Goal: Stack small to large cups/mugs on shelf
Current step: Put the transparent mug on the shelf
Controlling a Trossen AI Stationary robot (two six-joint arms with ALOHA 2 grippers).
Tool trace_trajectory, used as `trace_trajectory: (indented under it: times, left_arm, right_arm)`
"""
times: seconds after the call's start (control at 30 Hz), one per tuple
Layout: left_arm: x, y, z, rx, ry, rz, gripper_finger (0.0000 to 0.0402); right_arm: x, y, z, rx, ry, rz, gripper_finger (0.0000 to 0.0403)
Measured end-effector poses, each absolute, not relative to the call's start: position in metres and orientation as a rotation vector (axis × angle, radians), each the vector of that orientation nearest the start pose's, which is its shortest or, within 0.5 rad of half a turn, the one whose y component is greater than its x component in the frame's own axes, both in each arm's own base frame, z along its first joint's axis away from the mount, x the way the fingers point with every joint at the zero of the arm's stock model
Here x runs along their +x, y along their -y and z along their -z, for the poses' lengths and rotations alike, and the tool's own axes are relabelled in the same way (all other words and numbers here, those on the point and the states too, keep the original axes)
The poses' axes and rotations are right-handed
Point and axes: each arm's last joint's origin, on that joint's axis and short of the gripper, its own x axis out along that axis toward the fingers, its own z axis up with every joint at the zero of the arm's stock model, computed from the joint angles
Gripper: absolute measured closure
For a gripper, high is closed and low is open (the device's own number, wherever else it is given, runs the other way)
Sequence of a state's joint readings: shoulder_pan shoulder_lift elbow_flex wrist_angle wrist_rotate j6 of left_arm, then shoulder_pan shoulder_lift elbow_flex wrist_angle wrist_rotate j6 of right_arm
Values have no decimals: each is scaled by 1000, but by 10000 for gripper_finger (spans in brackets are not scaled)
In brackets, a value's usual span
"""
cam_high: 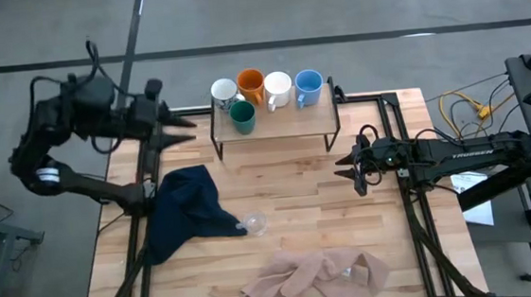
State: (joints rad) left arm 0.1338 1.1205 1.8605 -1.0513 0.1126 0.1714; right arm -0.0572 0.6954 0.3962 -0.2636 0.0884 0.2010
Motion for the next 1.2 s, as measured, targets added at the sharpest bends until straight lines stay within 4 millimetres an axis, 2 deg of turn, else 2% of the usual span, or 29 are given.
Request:
trace_trajectory:
  times: [0.1,0.37,1.03,1.2]
  left_arm:
    - [140,-5,-503,100,-251,59,304]
    - [154,7,-435,-14,-187,125,304]
    - [145,11,-316,-186,3,150,304]
    - [146,11,-293,-186,20,151,304]
  right_arm:
    - [151,11,-208,188,-530,196,254]
    - [151,11,-208,229,-525,190,254]
    - [154,11,-213,289,-461,197,254]
    - [155,11,-214,289,-450,195,254]
